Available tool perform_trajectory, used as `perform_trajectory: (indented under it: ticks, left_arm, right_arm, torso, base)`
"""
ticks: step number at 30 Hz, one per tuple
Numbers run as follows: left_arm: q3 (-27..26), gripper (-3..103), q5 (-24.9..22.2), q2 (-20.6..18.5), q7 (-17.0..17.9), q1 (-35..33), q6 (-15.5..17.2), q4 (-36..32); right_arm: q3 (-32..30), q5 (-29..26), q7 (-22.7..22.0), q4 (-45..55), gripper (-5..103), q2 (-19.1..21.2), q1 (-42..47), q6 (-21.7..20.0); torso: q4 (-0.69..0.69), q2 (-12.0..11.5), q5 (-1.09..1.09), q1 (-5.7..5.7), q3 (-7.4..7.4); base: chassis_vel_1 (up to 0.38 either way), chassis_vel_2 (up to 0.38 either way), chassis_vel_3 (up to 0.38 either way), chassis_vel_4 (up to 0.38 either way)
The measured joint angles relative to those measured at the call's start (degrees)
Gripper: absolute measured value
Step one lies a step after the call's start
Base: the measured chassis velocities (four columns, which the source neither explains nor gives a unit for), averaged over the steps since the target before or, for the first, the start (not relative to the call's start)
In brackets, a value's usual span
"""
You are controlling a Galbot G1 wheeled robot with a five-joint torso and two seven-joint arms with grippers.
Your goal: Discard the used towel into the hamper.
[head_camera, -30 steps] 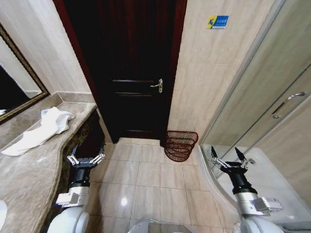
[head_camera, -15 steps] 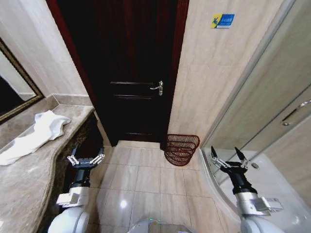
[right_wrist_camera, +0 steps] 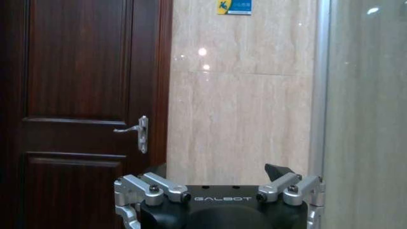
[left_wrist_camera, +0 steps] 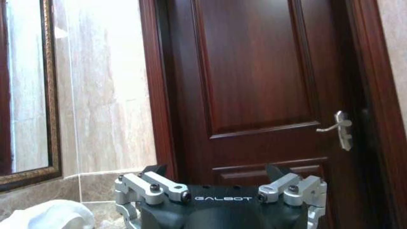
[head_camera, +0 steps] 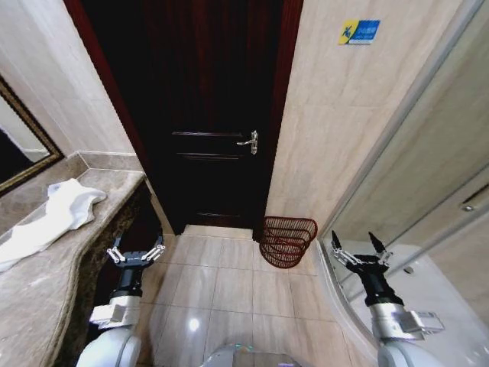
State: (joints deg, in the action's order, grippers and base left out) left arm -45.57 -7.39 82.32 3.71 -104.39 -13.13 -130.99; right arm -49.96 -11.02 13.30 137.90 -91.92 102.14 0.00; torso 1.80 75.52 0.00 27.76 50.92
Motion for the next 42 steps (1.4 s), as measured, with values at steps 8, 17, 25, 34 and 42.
perform_trajectory:
  ticks: [8,17,25,34,42]
  left_arm:
    - [-0.07,100,0.03,0.03,0.02,-0.14,-0.11,-0.02]
    - [-0.07,100,0.13,0.15,-0.14,-0.18,-0.24,0.21]
    - [0.01,100,0.21,0.22,-0.18,-0.05,-0.39,0.51]
    - [-0.20,100,0.28,0.27,-0.14,-0.23,-1.56,0.94]
    - [-0.10,100,0.22,0.24,-0.14,-0.15,-1.78,1.10]
  right_arm:
    - [-0.01,0.04,0.04,0.12,100,-0.03,0.09,-0.02]
    - [-0.03,0.22,0.04,0.14,100,0.07,-0.02,-0.09]
    - [-0.05,0.25,0.05,-0.16,100,0.04,0.00,-0.10]
    - [-0.13,0.32,0.11,-0.31,100,-0.01,0.09,0.09]
    - [-0.05,0.57,0.33,-0.31,100,-0.17,0.11,0.13]
  torso:
    - [0.01,0.00,0.01,0.00,0.00]
    - [0.00,0.00,0.00,0.00,0.00]
    - [0.01,0.00,0.00,0.01,0.01]
    - [0.01,0.00,0.01,-0.01,0.00]
    - [-0.01,0.00,0.00,0.00,0.00]
  base:
    - [-0.032,0.133,0.130,-0.022]
    - [0.012,0.163,0.160,0.024]
    - [0.032,0.196,0.203,0.042]
    - [0.046,0.203,0.208,0.060]
    - [0.035,0.213,0.196,0.040]
